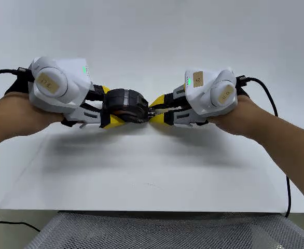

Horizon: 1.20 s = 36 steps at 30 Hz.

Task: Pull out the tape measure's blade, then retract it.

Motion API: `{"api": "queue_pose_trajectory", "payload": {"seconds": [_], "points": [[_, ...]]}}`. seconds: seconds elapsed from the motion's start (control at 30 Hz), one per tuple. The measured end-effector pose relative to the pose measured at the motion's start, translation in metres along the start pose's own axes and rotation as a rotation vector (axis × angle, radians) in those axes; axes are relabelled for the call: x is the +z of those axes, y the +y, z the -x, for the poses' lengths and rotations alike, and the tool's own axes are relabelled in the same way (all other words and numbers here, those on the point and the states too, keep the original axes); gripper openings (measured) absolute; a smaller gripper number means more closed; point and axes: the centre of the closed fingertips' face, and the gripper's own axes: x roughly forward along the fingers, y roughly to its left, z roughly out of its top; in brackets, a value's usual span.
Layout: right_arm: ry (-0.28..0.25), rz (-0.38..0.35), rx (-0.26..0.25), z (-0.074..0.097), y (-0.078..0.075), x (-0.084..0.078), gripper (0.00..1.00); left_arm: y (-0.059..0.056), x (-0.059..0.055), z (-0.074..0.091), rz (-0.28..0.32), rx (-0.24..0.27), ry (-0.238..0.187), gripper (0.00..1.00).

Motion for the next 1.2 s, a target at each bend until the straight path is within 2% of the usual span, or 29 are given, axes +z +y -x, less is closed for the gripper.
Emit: {"api": "queue_pose_trajectory", "payload": {"seconds": [0.47, 1.2], "points": [[0.008, 0.014, 0.002, 0.002, 0.000, -0.001, 0.09, 0.000, 0.000, 0.000, 0.002, -0.002, -0.003, 0.28], [0.030, 0.022, -0.014, 0.023, -0.004, -0.012, 0.09, 0.001, -0.001, 0.001, 0.012, 0.000, -0.007, 0.28]]}}
